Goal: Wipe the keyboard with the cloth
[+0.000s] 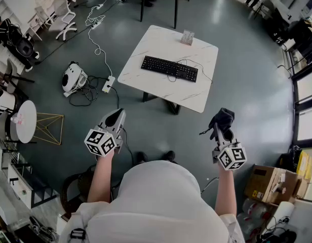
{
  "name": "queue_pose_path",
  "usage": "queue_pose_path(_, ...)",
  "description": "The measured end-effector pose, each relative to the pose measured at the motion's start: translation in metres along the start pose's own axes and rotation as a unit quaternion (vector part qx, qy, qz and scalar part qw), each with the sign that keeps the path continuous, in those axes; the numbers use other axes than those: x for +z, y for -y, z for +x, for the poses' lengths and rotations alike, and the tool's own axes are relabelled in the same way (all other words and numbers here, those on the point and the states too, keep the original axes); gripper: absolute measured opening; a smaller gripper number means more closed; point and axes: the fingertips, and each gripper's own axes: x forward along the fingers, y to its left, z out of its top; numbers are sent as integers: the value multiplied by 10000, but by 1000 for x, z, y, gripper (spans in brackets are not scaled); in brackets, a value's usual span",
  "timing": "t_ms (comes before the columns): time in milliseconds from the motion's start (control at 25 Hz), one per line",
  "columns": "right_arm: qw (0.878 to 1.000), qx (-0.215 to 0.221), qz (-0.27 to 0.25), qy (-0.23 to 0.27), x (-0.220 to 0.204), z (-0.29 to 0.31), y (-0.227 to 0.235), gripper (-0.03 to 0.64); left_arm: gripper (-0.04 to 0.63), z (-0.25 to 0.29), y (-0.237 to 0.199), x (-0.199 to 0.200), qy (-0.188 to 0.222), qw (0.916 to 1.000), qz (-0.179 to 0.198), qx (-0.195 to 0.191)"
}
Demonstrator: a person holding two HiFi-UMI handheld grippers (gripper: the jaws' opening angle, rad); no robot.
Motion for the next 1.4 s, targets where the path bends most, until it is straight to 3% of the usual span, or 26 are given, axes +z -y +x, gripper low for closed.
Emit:
queue_pose_path(720,9995,257,106,-143,-8,5,2,115,12,4,9,-6,-115,9999,43,55)
queue_pose_path(1400,9975,685,93,-132,-5,7,55,115,12,34,52,-24,-21,9992,43,398)
